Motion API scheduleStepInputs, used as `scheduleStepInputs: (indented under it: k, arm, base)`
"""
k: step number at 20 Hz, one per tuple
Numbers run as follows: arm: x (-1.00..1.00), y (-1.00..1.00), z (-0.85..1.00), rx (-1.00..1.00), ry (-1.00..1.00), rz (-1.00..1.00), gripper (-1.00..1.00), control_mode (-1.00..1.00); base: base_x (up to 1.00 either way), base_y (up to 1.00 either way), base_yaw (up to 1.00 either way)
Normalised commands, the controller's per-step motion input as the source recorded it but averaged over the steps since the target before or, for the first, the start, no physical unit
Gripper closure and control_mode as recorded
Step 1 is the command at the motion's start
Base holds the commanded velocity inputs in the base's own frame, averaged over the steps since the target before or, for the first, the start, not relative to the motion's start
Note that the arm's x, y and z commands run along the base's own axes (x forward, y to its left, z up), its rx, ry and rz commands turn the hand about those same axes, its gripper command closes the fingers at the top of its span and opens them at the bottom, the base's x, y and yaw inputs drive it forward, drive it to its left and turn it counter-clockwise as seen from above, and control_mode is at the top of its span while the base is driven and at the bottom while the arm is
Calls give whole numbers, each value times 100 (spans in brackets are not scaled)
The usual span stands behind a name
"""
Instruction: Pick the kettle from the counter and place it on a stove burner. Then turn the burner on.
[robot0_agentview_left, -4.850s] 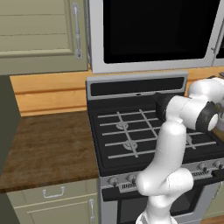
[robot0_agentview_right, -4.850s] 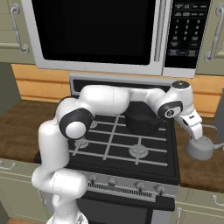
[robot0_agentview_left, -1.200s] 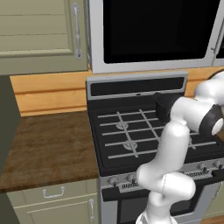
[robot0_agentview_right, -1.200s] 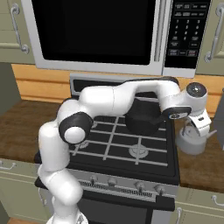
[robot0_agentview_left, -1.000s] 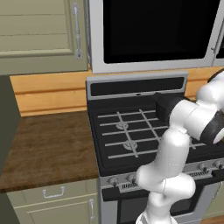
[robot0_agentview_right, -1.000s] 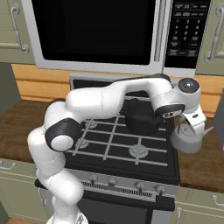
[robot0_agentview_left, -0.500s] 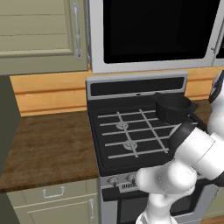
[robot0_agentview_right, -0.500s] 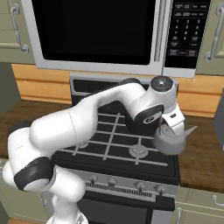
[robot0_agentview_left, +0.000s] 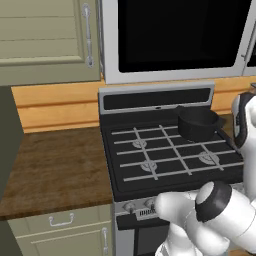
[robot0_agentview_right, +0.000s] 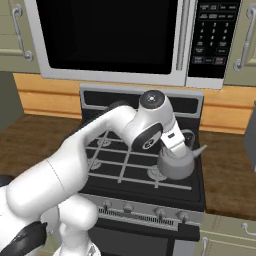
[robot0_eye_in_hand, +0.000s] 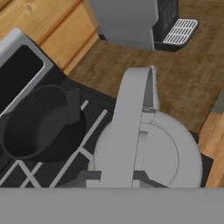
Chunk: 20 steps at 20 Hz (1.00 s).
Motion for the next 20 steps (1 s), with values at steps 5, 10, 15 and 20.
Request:
scheduleStepInputs:
  k: [5, 10, 15, 20]
  arm:
    - [-14, 44, 19, 0, 1, 0, 100, -100]
    - [-6, 42, 16, 0, 0, 0, 100, -100]
    - [-1, 21, 0, 3, 0, 0, 100, -100]
    - [0, 11, 0, 12, 0, 0, 100, -100]
  base:
    - [0, 0, 0]
    - [0, 0, 0]
    - [0, 0, 0]
    - [0, 0, 0]
